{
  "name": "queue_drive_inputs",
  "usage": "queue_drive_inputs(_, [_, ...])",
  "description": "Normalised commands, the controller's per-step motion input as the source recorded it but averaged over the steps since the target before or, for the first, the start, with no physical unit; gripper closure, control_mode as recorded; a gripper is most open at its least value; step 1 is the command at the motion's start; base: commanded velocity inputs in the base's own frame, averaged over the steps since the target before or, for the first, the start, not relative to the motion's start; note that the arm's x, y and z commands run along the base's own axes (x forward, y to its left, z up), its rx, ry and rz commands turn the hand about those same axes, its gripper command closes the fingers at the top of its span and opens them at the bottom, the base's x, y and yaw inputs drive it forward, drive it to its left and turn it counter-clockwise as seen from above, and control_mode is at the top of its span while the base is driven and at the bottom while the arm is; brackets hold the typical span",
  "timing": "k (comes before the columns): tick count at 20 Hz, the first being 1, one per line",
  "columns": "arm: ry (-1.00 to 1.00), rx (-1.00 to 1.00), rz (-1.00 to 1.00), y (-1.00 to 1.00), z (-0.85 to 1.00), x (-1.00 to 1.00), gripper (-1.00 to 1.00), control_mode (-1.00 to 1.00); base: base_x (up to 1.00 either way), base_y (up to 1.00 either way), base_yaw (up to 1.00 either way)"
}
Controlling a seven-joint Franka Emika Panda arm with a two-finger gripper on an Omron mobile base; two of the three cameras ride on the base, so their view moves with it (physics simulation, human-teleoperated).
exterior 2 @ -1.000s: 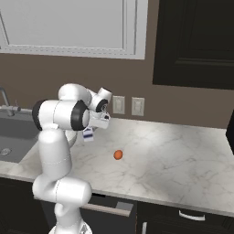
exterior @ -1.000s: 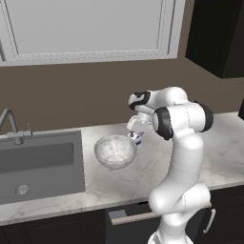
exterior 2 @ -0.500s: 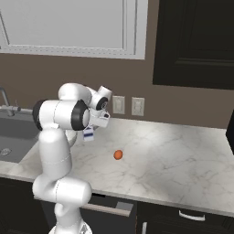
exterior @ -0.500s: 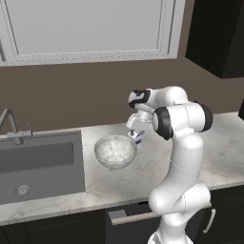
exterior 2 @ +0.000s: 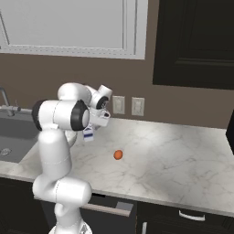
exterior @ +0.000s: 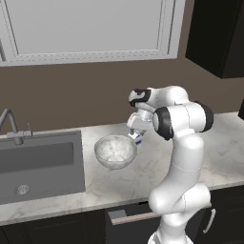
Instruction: Gather the eggs and milk located in the vicinity of the sink area and place them right next to the bowl.
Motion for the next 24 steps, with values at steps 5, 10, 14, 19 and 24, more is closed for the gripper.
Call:
queue_drive_inputs(5, [-0.10,0.00,0.00,0.00,0.57,-0.13,-1.00,-1.00,0.00,0.00,0.00])
queue_drive_inputs(10, [-0.08,-0.01,0.00,0.00,0.44,-0.49,-1.00,-1.00,0.00,0.00,0.00])
queue_drive_inputs(14, [0.00,-0.12,0.00,-0.08,0.00,-0.69,-1.00,-1.00,0.00,0.00,0.00])
queue_drive_inputs(19, [-0.05,-0.15,0.00,-0.21,0.07,-0.60,-1.00,-1.00,0.00,0.00,0.00])
queue_drive_inputs(24, [-0.05,-0.09,-0.07,-0.50,0.21,-0.46,-1.00,-1.00,0.00,0.00,0.00])
